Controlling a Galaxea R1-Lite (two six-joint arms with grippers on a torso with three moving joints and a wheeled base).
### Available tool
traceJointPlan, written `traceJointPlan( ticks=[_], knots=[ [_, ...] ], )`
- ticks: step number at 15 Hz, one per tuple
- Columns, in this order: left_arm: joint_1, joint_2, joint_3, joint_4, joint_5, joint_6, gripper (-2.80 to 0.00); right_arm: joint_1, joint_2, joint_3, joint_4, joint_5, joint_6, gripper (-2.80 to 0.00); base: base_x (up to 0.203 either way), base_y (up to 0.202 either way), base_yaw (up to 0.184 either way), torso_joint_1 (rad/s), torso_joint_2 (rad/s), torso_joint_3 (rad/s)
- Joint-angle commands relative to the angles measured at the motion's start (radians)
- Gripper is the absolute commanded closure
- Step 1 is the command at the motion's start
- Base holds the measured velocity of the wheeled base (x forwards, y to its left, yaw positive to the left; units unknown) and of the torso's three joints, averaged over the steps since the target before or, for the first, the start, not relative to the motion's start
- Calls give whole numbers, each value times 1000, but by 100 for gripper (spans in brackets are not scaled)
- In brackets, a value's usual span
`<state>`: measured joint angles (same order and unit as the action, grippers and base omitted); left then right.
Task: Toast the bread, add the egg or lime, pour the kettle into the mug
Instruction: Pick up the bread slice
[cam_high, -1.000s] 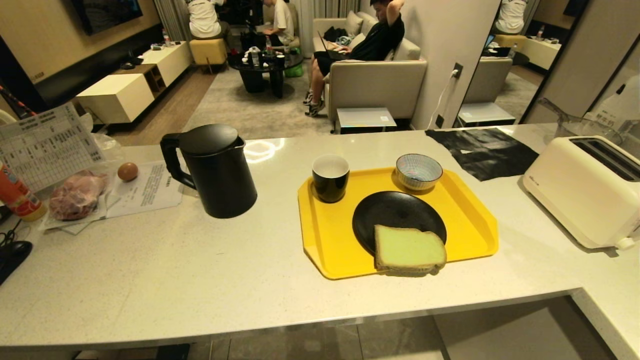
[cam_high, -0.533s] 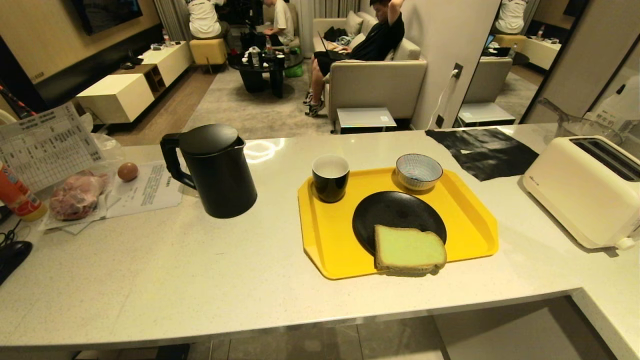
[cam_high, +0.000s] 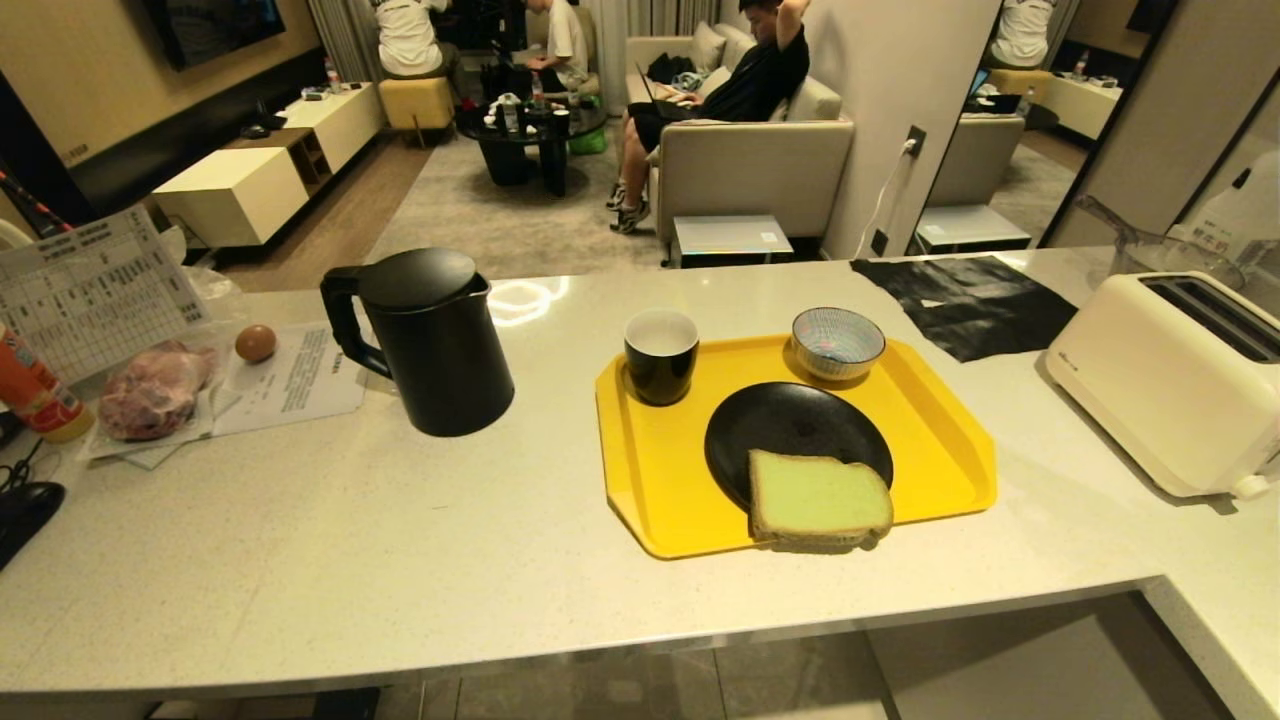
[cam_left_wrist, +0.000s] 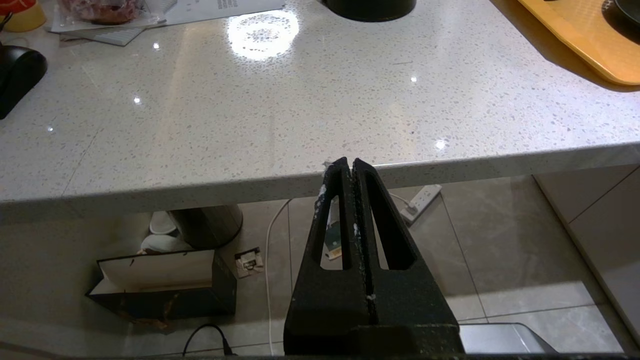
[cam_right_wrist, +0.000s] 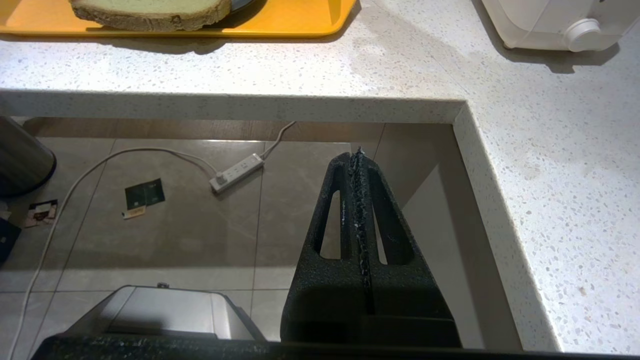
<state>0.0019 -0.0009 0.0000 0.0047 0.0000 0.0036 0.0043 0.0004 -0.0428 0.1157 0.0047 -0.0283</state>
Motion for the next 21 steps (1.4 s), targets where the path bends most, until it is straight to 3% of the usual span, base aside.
traceJointPlan(
  ticks=[1,8,11,21],
  knots=[
    [1,1,0,0,0,-1,0,0,1,0,1,0,-2,0,0,0,0,0,0,0],
    [1,1,0,-2,0,-2,0,0,1,-38,4,-5,8,0,0,0,0,0,0,0],
    [1,1,0,0,0,-2,0,0,76,-129,36,71,6,0,0,0,0,0,0,0],
    [0,0,0,0,0,-2,0,4,780,-503,32,133,3,0,0,0,0,0,0,0]
  ],
)
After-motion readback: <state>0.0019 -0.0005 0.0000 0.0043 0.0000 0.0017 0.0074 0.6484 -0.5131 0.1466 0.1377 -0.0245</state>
